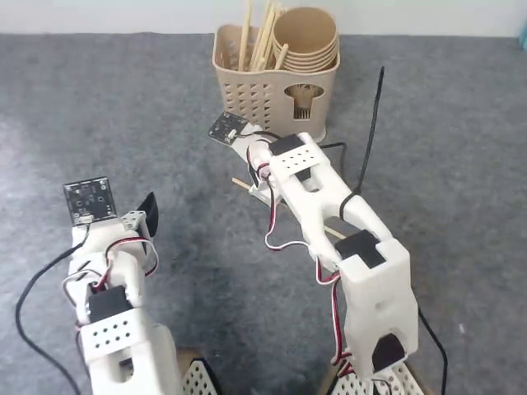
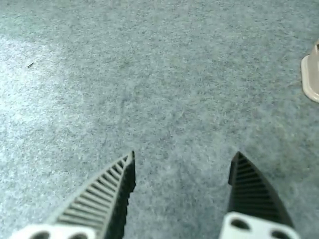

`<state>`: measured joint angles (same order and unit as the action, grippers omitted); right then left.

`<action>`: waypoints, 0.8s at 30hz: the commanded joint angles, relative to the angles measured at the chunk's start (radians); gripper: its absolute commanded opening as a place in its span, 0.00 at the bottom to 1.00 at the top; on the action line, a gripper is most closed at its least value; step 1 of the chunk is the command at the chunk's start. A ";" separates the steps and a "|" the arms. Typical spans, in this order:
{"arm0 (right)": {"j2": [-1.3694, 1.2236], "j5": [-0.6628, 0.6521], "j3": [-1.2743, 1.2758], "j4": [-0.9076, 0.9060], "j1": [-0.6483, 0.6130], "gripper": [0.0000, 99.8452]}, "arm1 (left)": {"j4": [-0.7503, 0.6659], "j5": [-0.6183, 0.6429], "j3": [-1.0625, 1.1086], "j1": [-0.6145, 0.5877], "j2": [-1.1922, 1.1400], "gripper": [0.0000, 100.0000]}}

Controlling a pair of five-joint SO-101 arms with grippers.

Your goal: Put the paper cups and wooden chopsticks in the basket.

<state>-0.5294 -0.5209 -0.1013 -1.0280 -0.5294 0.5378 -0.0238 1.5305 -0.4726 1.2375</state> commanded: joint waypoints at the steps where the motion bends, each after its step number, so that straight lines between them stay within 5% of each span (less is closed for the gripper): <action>1: 0.096 0.009 -0.003 0.007 -0.013 0.15 | -0.026 -0.006 -0.010 -0.003 0.009 0.29; 10: 0.166 0.011 0.002 -0.120 -0.079 0.15 | -0.026 -0.006 -0.010 -0.003 0.009 0.29; 24: -0.033 0.003 0.009 -0.021 -0.039 0.15 | -0.025 -0.006 -0.010 -0.003 0.009 0.29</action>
<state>-0.5493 -0.5194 -0.0798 -1.0664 -0.5831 0.5378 -0.0238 1.5305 -0.4726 1.2375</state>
